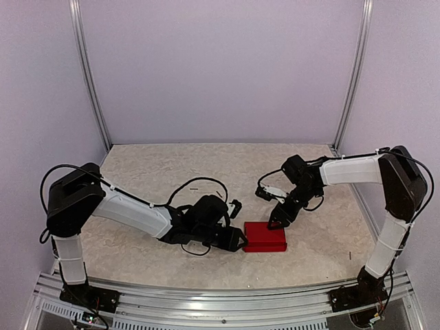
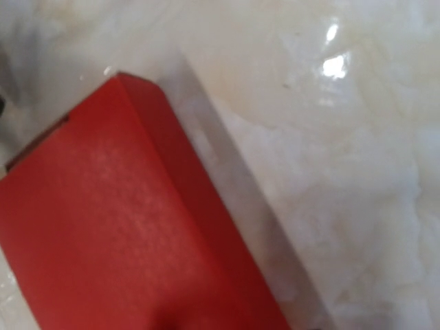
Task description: Fold the paper box
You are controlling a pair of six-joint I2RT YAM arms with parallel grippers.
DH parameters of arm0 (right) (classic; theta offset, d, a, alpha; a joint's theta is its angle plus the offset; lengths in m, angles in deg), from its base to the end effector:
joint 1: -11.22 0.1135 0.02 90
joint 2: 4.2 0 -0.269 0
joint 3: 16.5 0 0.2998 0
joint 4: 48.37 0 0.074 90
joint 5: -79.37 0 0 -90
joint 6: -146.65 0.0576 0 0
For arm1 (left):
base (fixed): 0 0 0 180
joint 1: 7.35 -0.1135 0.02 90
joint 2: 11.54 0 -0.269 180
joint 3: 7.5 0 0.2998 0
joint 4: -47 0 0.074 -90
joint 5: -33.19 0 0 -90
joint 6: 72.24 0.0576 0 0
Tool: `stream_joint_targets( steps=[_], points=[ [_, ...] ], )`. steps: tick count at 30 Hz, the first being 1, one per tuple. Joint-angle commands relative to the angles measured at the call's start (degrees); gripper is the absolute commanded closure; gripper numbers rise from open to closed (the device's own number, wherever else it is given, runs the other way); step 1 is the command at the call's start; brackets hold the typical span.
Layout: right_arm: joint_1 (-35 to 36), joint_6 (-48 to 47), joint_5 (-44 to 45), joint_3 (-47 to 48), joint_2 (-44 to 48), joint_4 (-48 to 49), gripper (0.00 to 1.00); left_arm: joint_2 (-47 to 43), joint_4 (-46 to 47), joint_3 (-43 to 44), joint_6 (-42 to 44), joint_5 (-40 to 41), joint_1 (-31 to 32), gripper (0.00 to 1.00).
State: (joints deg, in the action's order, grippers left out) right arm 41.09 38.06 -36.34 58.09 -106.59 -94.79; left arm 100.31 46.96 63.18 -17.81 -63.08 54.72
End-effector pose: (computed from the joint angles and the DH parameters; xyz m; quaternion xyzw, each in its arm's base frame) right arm 0.3146 0.2095 0.1153 -0.4242 0.8681 0.2325 0.1115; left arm 0.2027 -0.3957 0.0793 0.2304 0.8800 -0.3432 0.2341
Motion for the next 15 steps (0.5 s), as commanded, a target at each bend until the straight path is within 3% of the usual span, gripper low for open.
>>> stream_joint_targets(
  steps=[1, 8, 15],
  points=[
    [-0.73, -1.49, -0.65, -1.16, 1.97, -1.95, 0.48, 0.78, -3.73, 4.02, -0.98, -1.71, 0.73, 0.55],
    [-1.54, -3.66, 0.47, -2.09, 4.74, -3.22, 0.48, 5.64, -8.43, 11.07, 0.72, -4.24, -0.45, 0.56],
    [-1.56, -7.45, -1.83, -4.06, 5.18, -4.97, 0.48, 9.11, -13.79, 15.67, 6.96, -6.46, -3.05, 0.67]
  ],
)
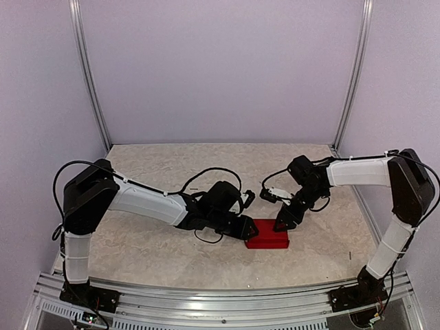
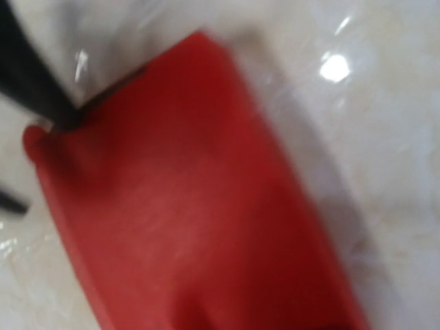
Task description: Fold the paper box
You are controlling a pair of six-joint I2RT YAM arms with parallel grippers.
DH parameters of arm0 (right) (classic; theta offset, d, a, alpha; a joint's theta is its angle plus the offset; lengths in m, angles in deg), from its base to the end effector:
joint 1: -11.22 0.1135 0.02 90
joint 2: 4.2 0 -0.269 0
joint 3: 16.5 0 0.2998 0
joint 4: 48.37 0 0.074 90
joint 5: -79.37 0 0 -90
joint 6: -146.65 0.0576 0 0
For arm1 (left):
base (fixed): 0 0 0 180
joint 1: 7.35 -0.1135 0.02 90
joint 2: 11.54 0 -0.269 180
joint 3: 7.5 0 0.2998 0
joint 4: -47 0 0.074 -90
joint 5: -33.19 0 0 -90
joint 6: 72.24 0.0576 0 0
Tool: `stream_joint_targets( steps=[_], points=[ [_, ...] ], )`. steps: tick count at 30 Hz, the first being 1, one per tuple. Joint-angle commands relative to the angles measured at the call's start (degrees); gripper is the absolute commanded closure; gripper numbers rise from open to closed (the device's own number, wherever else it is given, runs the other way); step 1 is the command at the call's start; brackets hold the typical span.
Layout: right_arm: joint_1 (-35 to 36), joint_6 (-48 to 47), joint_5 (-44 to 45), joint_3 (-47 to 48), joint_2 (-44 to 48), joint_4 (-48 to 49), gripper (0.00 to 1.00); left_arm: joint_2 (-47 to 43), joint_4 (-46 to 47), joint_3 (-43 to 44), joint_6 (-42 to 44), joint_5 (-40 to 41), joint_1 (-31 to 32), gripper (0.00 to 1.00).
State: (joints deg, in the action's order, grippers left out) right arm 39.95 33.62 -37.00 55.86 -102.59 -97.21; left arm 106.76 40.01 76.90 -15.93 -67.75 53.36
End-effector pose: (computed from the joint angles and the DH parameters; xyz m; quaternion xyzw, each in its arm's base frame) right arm 0.3046 0.1962 0.1268 -0.4483 0.8553 0.2322 0.1168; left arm 0.2327 -0.4371 0.0977 0.2500 0.8711 -0.3624 0.2175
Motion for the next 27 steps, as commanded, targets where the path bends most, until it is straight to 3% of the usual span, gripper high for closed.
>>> stream_joint_targets(
  steps=[1, 17, 20, 23, 27],
  points=[
    [-0.42, -3.35, -1.21, -2.1, 1.3, -2.78, 0.48, 2.84, -7.71, 2.54, 6.48, -1.89, -2.16, 0.68],
    [0.64, -9.38, -16.35, -1.12, 1.92, -13.41, 0.45, 8.11, -13.97, 13.96, 24.31, -4.28, -8.58, 0.67],
    [0.33, -11.09, -16.25, 1.45, 2.22, -15.99, 0.45, 3.77, -11.01, 10.12, 26.18, 0.67, -8.02, 0.61],
    [-0.49, -11.57, -15.17, 4.56, 2.99, -17.28, 0.45, -3.84, -2.74, 0.23, 26.9, 5.69, -7.39, 0.54],
    [-0.93, -9.22, -11.62, 7.09, 2.41, -13.43, 0.46, -12.92, 4.7, -11.0, 22.44, 9.74, -7.61, 0.51]
  ],
)
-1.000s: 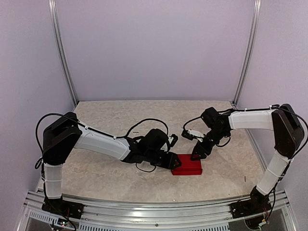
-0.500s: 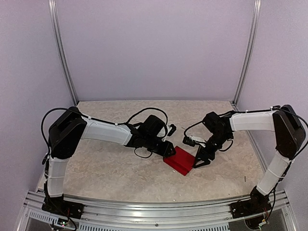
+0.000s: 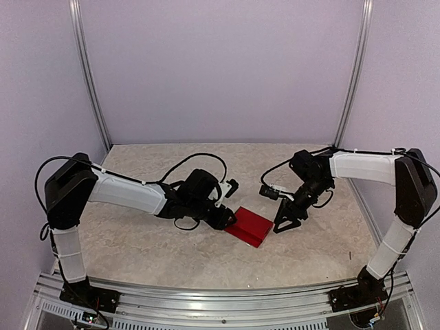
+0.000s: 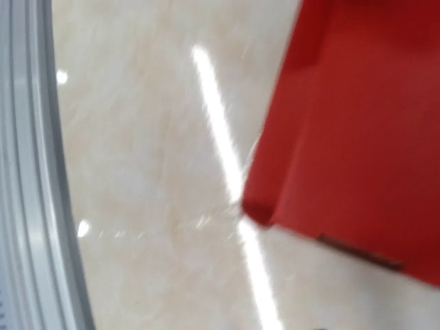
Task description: Fold the paper box
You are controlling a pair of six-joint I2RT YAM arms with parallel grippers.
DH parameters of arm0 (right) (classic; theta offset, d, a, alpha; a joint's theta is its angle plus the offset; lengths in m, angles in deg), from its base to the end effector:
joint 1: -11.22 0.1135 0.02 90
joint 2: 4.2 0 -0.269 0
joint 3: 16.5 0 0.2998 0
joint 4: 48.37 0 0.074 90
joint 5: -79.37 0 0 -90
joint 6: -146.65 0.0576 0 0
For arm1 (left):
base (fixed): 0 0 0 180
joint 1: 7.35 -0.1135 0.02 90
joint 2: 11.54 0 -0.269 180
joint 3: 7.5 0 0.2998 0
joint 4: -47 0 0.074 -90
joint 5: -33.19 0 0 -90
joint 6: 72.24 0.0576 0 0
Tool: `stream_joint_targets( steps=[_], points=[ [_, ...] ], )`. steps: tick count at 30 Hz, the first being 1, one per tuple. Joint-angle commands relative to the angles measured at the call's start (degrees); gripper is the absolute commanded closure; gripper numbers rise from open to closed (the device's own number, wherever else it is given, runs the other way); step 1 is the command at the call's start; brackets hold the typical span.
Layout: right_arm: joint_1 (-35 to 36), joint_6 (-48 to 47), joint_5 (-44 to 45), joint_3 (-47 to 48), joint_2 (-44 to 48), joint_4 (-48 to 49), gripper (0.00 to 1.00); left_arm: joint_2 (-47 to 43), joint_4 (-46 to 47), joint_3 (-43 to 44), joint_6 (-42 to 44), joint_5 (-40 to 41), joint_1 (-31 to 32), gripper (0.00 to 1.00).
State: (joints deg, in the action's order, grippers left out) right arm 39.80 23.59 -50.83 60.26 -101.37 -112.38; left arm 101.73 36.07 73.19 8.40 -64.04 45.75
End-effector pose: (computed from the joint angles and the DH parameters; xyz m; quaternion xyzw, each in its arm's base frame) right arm 0.2861 0.1982 0.1584 -0.4949 0.7970 0.3412 0.0591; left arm 0.2788 -0.3834 0.1089 0.3647 0.8417 -0.2538 0.3068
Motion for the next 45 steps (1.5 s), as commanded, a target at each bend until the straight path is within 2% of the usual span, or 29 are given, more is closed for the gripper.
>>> stream_joint_targets(
  steps=[1, 4, 8, 13, 17, 24, 31, 45],
  points=[
    [-0.8, 2.17, 3.32, 2.73, 0.72, 3.93, 0.46, -8.68, 9.7, -9.16, -3.06, 5.82, -0.04, 0.5],
    [-0.8, 4.85, 5.61, 3.74, -2.2, 9.28, 0.46, -9.36, 10.74, -12.03, -8.95, 5.54, 0.03, 0.48],
    [-0.8, 7.9, 6.98, 5.61, -6.54, 14.51, 0.46, -6.85, 11.61, -13.46, -19.77, 4.92, 0.24, 0.51],
    [-0.8, 8.79, 6.42, 8.02, -11.17, 16.0, 0.46, -4.38, 15.56, -16.5, -25.83, 5.09, 0.41, 0.53],
    [-0.78, 9.92, 5.8, 7.24, -12.21, 16.83, 0.46, -2.68, 18.26, -16.49, -25.19, 1.66, 0.4, 0.59],
    [-0.76, 11.61, 3.73, 2.89, -11.13, 17.01, 0.48, 0.05, 19.69, -15.36, -22.66, -1.99, 0.49, 0.77],
    [-0.78, 13.16, 2.09, -1.25, -9.28, 19.19, 0.52, 0.6, 19.5, -14.66, -18.6, 1.51, 1.81, 0.92],
    [-0.49, 12.41, -0.51, -2.72, -9.37, 18.39, 0.54, 1.89, 13.57, -10.57, -12.93, 9.64, 3.76, 0.98]
  ],
)
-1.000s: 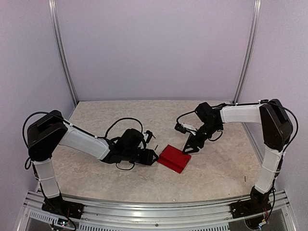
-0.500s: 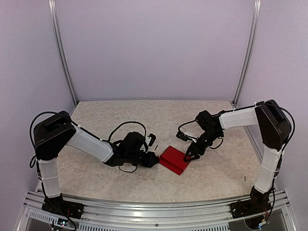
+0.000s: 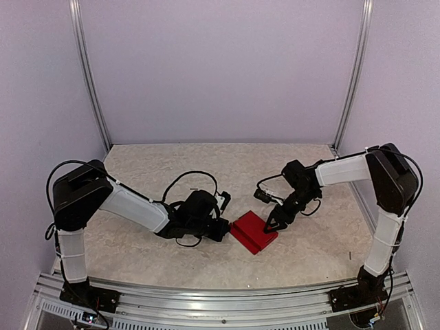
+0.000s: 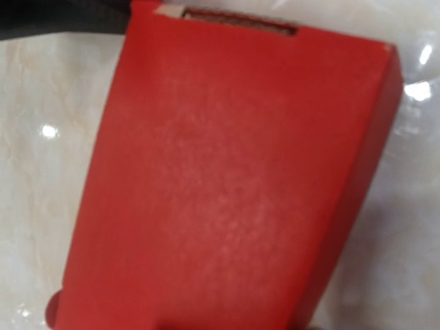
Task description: Fold the paper box
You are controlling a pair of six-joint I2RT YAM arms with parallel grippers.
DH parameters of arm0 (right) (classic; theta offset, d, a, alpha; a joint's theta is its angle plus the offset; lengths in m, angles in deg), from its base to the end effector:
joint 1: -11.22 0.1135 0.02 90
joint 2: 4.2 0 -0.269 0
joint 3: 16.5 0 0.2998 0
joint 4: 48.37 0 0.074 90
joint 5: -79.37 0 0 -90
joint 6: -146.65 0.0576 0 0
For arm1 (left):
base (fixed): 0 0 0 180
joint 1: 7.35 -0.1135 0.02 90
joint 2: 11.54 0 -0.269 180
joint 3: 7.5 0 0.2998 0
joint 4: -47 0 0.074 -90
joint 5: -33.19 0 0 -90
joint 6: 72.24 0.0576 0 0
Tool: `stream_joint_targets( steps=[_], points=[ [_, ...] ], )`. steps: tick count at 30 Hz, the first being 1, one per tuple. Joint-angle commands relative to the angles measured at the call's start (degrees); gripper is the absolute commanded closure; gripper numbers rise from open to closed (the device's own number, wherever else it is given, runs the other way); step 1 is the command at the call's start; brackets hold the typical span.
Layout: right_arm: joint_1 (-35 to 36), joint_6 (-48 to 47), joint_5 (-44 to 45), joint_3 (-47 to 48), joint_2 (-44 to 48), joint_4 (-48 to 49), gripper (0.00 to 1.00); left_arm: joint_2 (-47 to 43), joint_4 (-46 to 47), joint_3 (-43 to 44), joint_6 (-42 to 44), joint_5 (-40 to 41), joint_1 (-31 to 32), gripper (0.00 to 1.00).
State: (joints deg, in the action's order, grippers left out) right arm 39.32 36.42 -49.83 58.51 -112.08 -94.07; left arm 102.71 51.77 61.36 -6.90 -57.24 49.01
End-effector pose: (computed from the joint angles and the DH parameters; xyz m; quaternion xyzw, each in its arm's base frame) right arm 0.3162 0.2101 0.0905 -0.4142 0.8416 0.3394 0.0707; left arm 0.2439 -0.3673 0.0597 0.2497 0.8736 -0.2739 0.3154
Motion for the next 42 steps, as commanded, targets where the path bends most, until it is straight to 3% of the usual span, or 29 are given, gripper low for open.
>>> stream_joint_targets(
  steps=[1, 29, 42],
  points=[
    [0.0, -0.47, -1.31, -0.93, 1.35, -0.02, 0.54, 0.69, -2.16, 1.15, 2.49, 2.97, 0.45, 0.97],
    [0.91, -0.1, -1.05, 5.21, -2.52, -2.36, 0.49, 0.25, 2.42, 0.16, 3.72, -0.82, -1.77, 0.89],
    [2.05, 0.14, 0.07, 5.75, -4.79, -2.33, 0.47, 0.38, 3.76, -0.95, 5.09, -1.09, -1.89, 0.97]
  ],
)
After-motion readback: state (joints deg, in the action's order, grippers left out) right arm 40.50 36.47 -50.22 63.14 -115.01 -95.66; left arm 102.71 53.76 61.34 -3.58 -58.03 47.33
